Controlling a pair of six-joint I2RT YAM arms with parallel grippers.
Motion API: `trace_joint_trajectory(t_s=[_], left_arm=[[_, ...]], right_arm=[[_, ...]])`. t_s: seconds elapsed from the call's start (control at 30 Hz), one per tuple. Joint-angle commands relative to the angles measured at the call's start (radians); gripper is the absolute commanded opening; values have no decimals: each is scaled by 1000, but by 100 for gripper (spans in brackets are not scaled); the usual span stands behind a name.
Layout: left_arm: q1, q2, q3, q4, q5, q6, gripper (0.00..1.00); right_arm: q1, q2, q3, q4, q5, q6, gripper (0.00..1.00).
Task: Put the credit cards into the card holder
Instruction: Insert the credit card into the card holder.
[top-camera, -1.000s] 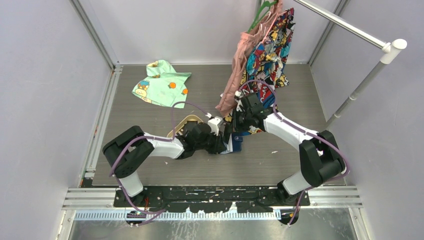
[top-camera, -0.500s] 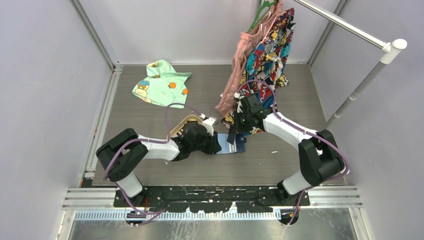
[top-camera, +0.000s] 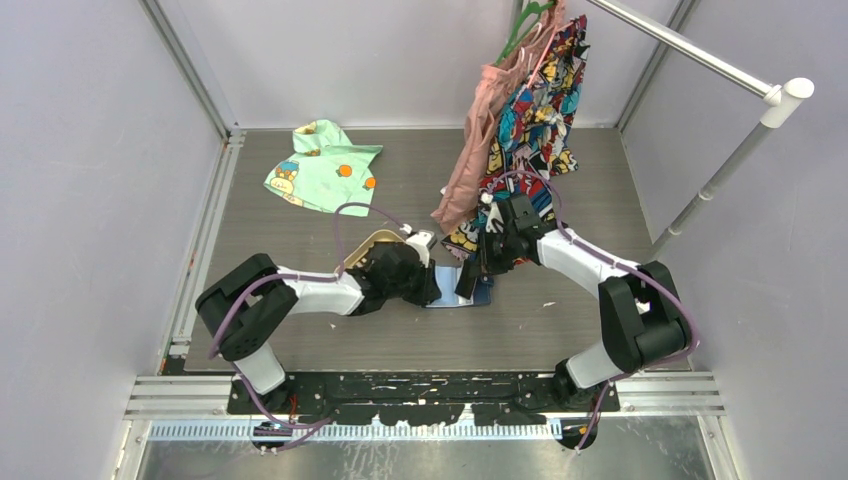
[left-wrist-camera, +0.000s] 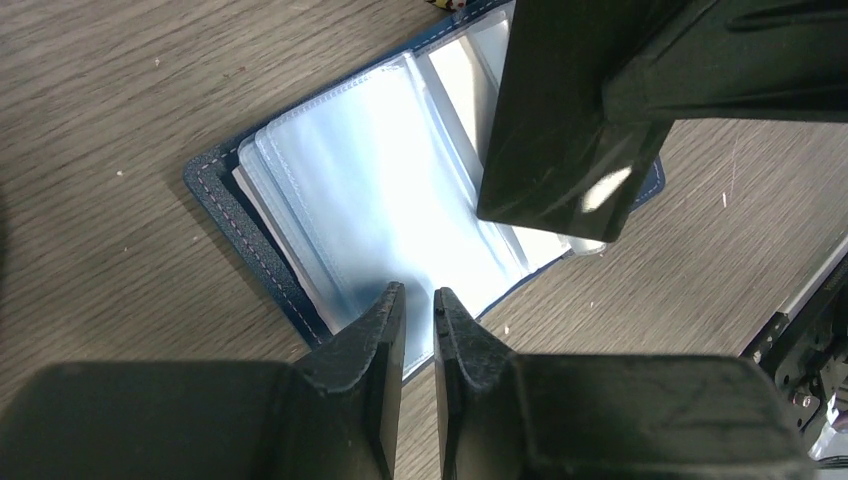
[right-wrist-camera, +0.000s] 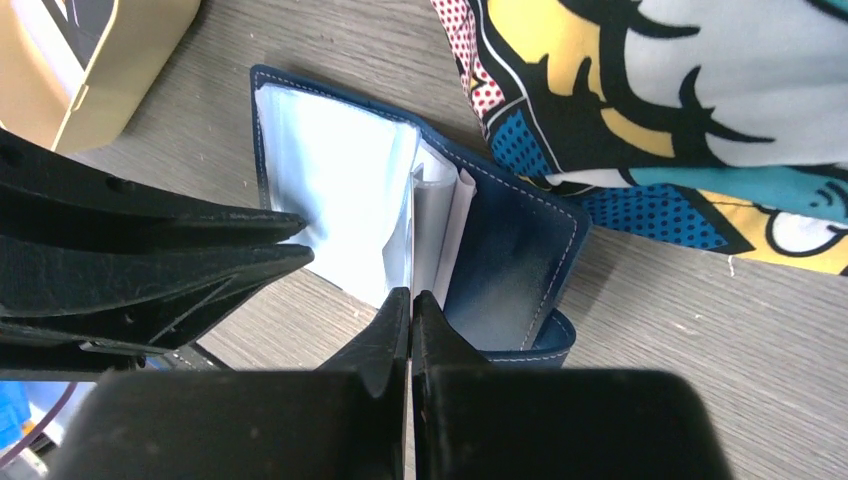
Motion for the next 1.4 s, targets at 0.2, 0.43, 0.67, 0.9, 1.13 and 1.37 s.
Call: trace_joint_trajectory(t_s=[0.2,0.43,0.67,0.9,1.13,1.37], left_arm=[[21,35,36,-94,-40,9,18],[31,41,42,-122,-40,12,18],[31,41,44,-150,-40,3,18],[31,44,54,-167,-66,2,18],[30,34,58,-167,-59,-7,19],[31,10,60,-178,-56,-22,23]], right_arm=[[-70,-43,-83,47,-104,65,1],[-83,26,-114,160,-258,55,1],[-102,104,-129,293,-361,95,1],[-181,124,-172,389,-388,231,1],[-211,112,-214,438,-354,306,1],[-209,127,-241,475,-324,353,1]])
